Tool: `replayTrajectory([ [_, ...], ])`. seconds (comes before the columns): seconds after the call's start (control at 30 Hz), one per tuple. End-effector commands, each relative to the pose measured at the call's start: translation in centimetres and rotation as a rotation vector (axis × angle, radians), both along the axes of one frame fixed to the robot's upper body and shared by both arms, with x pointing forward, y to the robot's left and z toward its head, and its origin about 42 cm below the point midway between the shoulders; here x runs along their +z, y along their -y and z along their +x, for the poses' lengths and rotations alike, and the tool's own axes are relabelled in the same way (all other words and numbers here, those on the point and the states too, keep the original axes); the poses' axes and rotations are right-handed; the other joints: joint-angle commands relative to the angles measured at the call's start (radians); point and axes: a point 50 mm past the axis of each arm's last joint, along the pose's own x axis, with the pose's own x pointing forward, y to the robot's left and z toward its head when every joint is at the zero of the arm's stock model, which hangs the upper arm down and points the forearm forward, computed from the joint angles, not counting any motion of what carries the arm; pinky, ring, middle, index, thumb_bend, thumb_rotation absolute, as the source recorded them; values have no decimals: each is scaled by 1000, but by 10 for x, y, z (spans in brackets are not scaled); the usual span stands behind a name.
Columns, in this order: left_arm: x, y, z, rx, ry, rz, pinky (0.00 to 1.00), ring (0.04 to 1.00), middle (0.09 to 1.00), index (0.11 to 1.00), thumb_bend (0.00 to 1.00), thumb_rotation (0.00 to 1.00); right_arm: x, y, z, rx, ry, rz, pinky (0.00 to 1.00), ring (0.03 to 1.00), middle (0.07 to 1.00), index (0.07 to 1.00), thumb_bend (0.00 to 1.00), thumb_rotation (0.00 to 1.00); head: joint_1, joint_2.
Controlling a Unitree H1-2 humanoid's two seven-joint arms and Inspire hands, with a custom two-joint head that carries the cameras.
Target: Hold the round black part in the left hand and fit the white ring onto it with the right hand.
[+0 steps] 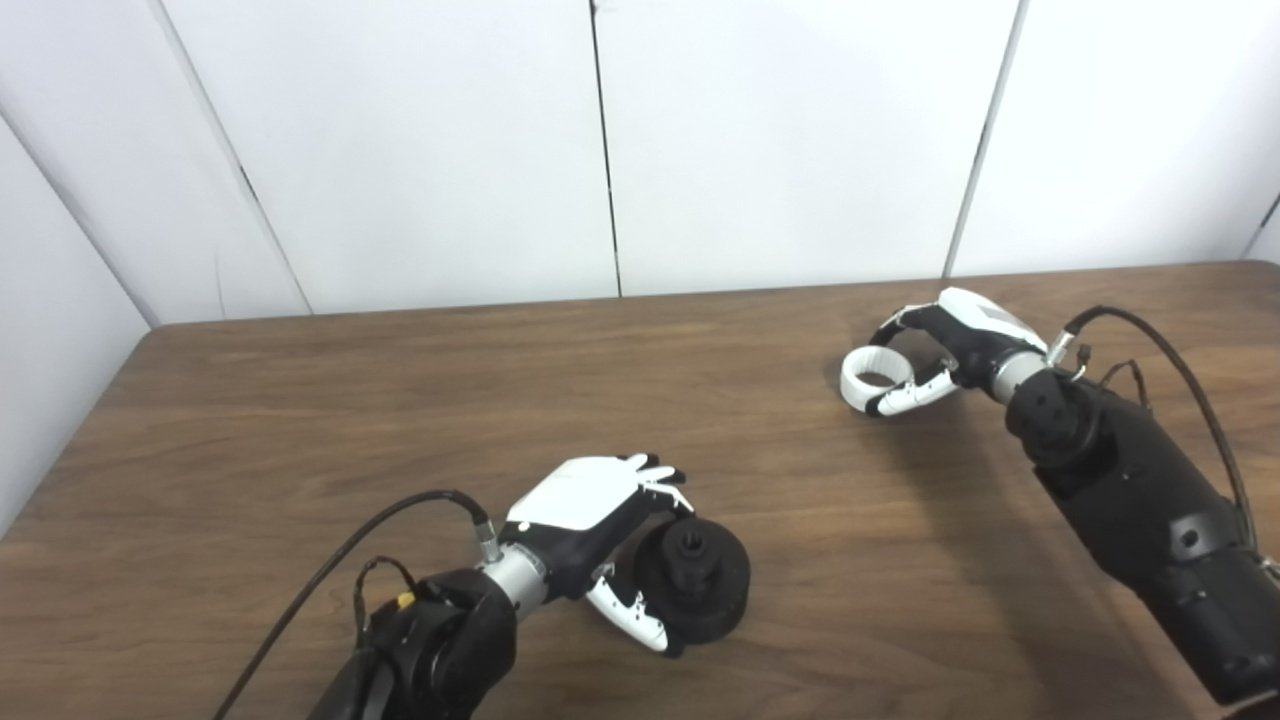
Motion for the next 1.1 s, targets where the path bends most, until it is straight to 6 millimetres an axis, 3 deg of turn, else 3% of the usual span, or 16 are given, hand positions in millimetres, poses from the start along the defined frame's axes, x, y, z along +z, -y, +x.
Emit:
replayTrajectory([
  [0.0,22,1,5,-15,86,-13,1000,1000,948,706,987,267,29,-4,9,18,103,11,897,983,911,717,689,212,0,1],
  [1.07,23,1,5,-18,90,-7,1000,1000,949,708,978,278,26,-3,7,9,156,30,843,969,919,668,691,177,1,2],
])
